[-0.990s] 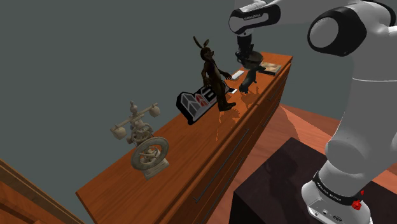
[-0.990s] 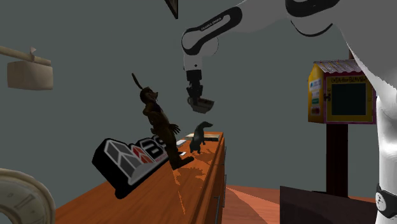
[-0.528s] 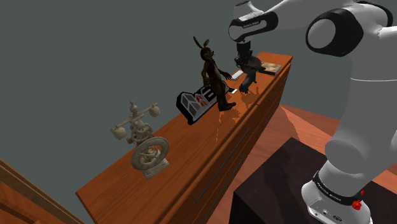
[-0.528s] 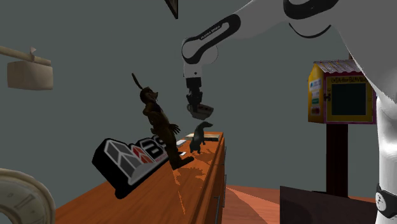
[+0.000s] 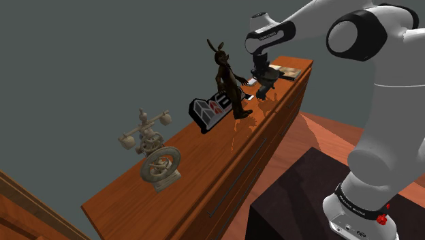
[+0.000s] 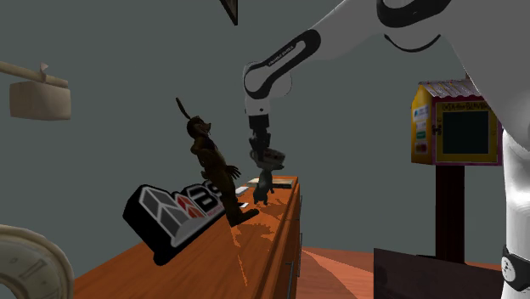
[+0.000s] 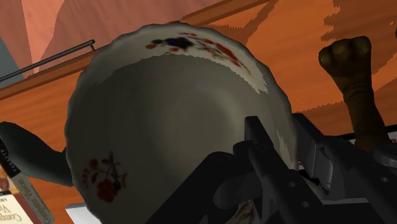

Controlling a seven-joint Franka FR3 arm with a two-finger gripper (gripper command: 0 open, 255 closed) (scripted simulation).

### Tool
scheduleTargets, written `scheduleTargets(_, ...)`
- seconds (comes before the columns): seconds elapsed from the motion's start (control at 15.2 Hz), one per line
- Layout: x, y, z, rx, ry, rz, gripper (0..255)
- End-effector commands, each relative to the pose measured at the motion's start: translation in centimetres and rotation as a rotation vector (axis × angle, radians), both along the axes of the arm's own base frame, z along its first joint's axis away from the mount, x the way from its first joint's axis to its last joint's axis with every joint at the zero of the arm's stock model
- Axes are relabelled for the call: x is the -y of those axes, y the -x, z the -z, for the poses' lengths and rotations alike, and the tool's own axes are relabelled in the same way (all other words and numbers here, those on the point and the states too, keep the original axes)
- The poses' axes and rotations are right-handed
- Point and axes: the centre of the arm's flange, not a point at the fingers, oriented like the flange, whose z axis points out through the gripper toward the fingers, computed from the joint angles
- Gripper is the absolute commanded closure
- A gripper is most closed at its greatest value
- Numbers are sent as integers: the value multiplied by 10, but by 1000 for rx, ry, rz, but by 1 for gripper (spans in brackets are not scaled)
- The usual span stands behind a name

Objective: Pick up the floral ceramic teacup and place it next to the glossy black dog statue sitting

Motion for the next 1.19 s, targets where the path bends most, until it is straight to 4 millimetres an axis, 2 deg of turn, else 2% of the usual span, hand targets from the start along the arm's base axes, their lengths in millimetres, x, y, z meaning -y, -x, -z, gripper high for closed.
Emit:
scheduleTargets(0.0, 0, 0, 10, 1, 0, 0, 255)
scheduleTargets(1.12, 0, 0, 99, 1, 0, 0, 255)
